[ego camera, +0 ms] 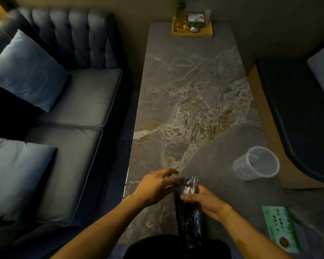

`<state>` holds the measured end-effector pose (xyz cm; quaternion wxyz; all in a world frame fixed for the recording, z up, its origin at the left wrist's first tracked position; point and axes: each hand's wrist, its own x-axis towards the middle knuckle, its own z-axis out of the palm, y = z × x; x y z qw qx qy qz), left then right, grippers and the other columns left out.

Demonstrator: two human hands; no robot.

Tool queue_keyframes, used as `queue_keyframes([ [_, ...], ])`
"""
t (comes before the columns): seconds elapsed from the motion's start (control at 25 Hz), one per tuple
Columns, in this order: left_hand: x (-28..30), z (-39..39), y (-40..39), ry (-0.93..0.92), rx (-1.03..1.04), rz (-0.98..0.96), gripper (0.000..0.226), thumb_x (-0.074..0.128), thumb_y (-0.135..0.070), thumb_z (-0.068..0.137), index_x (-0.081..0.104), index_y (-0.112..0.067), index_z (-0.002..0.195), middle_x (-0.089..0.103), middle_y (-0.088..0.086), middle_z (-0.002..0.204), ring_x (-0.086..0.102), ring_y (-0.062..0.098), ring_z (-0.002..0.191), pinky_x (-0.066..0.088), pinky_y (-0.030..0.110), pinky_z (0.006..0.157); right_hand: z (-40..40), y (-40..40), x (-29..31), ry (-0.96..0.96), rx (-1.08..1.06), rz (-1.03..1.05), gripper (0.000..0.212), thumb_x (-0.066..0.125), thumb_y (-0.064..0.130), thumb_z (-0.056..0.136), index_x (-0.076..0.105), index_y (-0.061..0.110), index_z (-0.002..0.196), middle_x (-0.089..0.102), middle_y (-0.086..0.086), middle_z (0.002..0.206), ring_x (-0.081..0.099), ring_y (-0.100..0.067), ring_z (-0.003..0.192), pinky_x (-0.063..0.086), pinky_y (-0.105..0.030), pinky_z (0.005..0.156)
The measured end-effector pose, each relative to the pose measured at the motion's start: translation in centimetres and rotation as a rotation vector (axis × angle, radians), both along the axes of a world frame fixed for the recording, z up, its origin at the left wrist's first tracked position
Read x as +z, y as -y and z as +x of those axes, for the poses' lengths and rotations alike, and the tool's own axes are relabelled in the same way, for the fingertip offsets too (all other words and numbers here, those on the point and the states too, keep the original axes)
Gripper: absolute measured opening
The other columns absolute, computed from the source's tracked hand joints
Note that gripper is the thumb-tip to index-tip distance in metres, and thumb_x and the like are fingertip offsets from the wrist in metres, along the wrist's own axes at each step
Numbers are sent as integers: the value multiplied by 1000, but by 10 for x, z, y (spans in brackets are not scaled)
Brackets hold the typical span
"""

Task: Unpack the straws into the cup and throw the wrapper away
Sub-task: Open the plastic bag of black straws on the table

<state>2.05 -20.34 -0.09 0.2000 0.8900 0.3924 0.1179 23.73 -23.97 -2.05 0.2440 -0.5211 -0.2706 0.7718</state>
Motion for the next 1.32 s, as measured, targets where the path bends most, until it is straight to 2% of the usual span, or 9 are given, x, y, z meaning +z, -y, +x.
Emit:
queue_keyframes([
  [0.12, 0, 1, 0, 66, 83, -99, 26, 47, -47, 95, 66, -37, 110, 58, -10, 132, 64, 12, 102, 56, 32, 72, 1, 6, -4, 44, 108, 34, 68, 75, -17, 59, 59, 10, 120, 73, -11, 112, 67, -23, 103, 55, -32, 85],
  [0.24, 3, 7, -8, 191, 225, -249, 21, 55, -39, 95, 71, -28, 103, 65, -8, 123, 63, 11, 105, 53, 32, 82, -1, 9, -5, 129, 99, 89, 73, 77, -16, 59, 56, 12, 123, 71, -8, 116, 67, -20, 107, 55, -31, 88],
  [0.4, 20, 15, -31, 488, 522, -733, 16, 59, -27, 94, 70, -18, 87, 75, 0, 93, 69, 8, 85, 54, 28, 78, -4, 6, 1, 166, 158, 137, 56, 79, -9, 65, 63, 18, 112, 72, 1, 110, 68, -14, 103, 54, -22, 84],
  [0.52, 33, 17, -46, 596, 761, -1062, 19, 54, -27, 93, 67, -17, 84, 75, 2, 81, 68, 9, 68, 50, 31, 73, -6, 3, 5, 196, 158, 90, 45, 75, -13, 67, 65, 6, 107, 71, -11, 106, 67, -22, 98, 56, -27, 82],
  [0.68, 31, 14, -50, 907, 869, -1368, 53, 37, -62, 94, 62, -17, 108, 74, 9, 104, 67, 25, 96, 47, 39, 83, -7, -1, 6, 211, 170, 5, 47, 72, -17, 66, 63, -7, 112, 68, -23, 112, 65, -28, 98, 53, -42, 93],
  [0.76, 25, 10, -42, 1021, 798, -1380, 60, 50, -69, 83, 54, -26, 125, 70, 6, 121, 64, 25, 111, 47, 41, 92, -6, -3, 6, 227, 159, -6, 45, 73, -15, 66, 64, -5, 109, 69, -23, 111, 66, -27, 95, 53, -43, 94],
  [0.88, 13, 12, -30, 938, 775, -1332, 66, 80, -41, 72, 49, -32, 130, 69, 5, 122, 65, 22, 113, 49, 39, 93, -5, -4, 8, 227, 169, 2, 45, 74, -13, 65, 66, -1, 108, 70, -22, 111, 68, -26, 96, 53, -44, 95],
  [1.12, 7, 22, -32, 920, 1010, -1127, 14, 73, -7, 81, 66, -12, 92, 72, 6, 83, 68, 13, 68, 52, 27, 67, -10, -3, 11, 164, 208, 17, 50, 75, -11, 65, 64, 5, 112, 69, -21, 115, 66, -32, 107, 53, -40, 95],
  [1.32, 0, 15, -21, 1018, 897, -1320, 27, 72, -22, 85, 68, -11, 109, 77, 6, 98, 72, 15, 82, 55, 31, 77, -8, -10, 12, 142, 152, -14, 44, 72, -14, 68, 66, 7, 106, 71, -19, 111, 68, -29, 101, 55, -39, 92],
])
